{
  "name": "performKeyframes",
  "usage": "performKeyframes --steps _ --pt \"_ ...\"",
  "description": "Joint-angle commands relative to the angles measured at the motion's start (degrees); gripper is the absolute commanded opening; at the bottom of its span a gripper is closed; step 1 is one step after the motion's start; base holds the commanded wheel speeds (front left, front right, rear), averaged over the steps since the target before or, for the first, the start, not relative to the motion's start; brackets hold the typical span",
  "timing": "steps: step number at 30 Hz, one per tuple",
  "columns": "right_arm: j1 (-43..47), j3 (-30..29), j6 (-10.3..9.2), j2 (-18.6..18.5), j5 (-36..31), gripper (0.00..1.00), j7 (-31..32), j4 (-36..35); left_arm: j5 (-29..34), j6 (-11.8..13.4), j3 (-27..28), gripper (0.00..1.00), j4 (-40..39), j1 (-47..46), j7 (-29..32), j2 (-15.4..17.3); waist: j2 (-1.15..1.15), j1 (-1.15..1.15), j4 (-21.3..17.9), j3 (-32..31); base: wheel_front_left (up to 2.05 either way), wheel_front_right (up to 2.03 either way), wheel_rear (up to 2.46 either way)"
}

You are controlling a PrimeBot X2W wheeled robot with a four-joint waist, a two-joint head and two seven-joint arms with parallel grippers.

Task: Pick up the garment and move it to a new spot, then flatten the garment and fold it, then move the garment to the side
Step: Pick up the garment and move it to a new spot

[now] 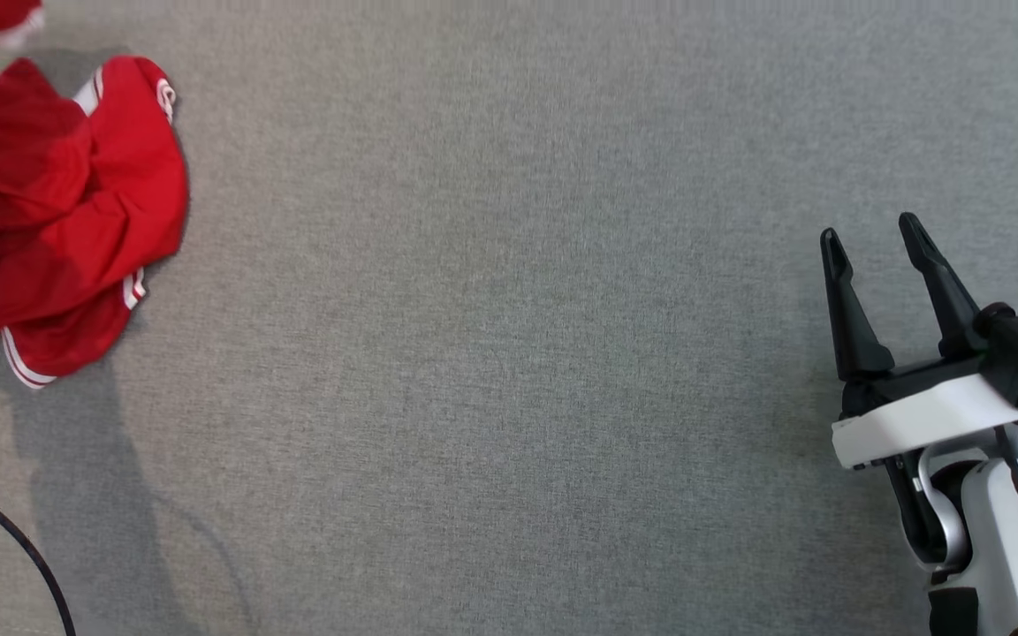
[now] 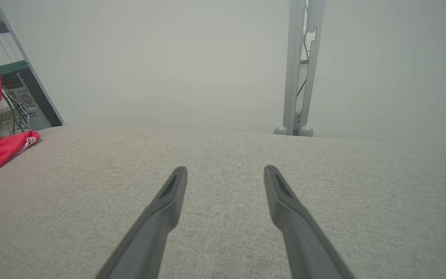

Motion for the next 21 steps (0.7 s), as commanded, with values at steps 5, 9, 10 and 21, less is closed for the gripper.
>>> performKeyframes --steps 5,9,10,21 --pt "2.13 -1.20 0.00 0.93 -0.07 1.00 -1.18 0.83 0.52 1.98 -0.38 0.00 -10.61 4.70 0.24 -0.33 0.00 0.00 -1.05 -5.60 0.00 0.00 0.00" --pt "3.09 -1.49 0.00 1.54 -0.30 1.00 -1.53 1.04 0.64 3.69 -0.62 0.00 -19.16 9.72 1.45 -0.89 0.00 0.00 -1.94 -8.01 0.00 0.00 0.00" --pt "3.39 -1.54 0.00 1.70 -0.37 1.00 -1.53 1.01 0.56 4.31 -0.73 0.00 -22.08 11.79 2.18 -1.21 0.00 0.00 -2.27 -8.73 0.00 0.00 0.00" --pt "6.68 -2.14 0.00 2.84 -1.10 1.00 -0.83 -0.59 2.66 11.28 -5.13 0.00 -51.17 35.69 10.90 -4.86 0.00 0.00 -7.27 -13.86 0.00 0.00 0.00"
